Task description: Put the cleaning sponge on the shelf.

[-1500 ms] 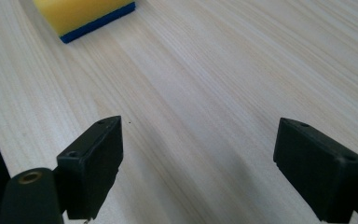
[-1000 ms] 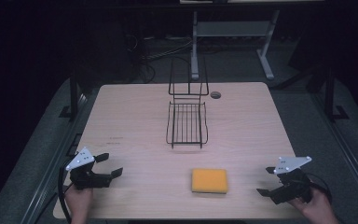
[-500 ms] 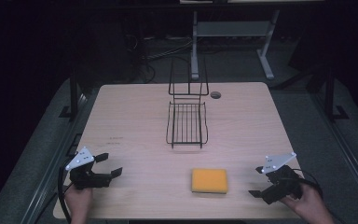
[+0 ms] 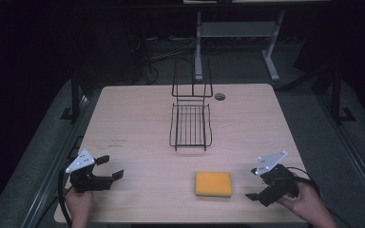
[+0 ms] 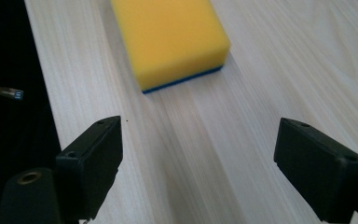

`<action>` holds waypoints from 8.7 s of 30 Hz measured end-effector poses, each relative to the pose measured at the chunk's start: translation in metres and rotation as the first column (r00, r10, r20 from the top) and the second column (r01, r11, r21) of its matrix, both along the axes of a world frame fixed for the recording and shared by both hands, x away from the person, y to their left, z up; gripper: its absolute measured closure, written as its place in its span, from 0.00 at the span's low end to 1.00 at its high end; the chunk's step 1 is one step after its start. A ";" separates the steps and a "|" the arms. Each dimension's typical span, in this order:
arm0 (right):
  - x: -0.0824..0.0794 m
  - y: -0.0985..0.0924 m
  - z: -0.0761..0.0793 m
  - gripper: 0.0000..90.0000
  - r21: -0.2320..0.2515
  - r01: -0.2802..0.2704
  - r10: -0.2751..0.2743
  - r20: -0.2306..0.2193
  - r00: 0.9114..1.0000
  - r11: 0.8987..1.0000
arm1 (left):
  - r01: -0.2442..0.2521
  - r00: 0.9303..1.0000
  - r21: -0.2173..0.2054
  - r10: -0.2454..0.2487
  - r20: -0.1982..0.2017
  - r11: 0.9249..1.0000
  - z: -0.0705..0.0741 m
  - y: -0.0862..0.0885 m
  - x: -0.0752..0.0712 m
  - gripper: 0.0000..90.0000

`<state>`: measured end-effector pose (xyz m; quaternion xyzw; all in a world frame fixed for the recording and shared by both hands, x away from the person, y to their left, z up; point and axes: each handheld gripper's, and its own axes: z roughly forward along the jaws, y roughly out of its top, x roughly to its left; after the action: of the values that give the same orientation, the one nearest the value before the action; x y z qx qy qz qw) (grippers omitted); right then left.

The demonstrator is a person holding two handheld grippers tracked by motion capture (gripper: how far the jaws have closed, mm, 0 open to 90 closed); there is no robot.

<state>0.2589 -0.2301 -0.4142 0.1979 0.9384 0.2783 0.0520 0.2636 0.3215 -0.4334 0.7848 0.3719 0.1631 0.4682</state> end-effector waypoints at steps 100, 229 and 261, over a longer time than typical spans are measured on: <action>0.042 0.122 -0.029 0.17 -0.148 -0.301 0.291 -0.084 0.953 0.942 | -0.001 1.000 -0.019 0.002 0.014 1.000 0.003 0.003 -0.001 0.16; 0.177 0.170 0.025 0.24 -0.082 -0.304 0.296 -0.099 0.950 0.949 | -0.019 1.000 -0.053 0.020 0.019 0.998 0.004 0.011 0.000 0.16; 0.224 0.186 0.010 0.24 -0.147 -0.285 0.267 -0.132 0.955 0.947 | -0.019 1.000 -0.060 0.020 0.015 0.998 0.003 0.010 0.002 0.16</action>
<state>0.4827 -0.0439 -0.4043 0.0744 0.9781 0.1930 -0.0232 0.2657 0.3319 -0.4308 0.7654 0.3805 0.1628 0.4928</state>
